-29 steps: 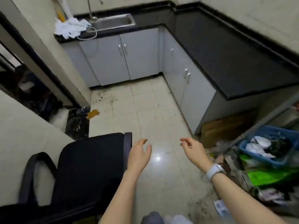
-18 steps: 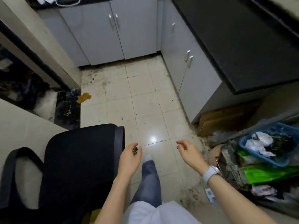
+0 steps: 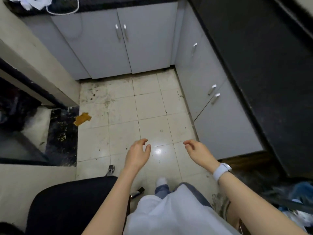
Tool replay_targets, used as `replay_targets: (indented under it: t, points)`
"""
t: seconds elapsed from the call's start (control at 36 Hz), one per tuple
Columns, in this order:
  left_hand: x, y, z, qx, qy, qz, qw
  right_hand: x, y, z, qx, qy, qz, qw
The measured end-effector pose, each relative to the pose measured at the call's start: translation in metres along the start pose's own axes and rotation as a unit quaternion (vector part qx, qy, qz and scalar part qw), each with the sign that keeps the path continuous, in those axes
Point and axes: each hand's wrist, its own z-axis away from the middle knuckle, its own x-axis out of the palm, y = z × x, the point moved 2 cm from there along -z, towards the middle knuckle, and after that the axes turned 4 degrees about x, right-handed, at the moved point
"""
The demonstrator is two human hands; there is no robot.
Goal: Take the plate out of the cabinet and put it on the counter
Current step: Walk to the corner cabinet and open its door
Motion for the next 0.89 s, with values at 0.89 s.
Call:
replay_targets:
  t: [0.89]
  points:
    - [-0.157,0.197,-0.541,0.008,-0.026,-0.044,0.999,-0.227,-0.223,-0.492,-0.002,0.053,-0.099,0.994]
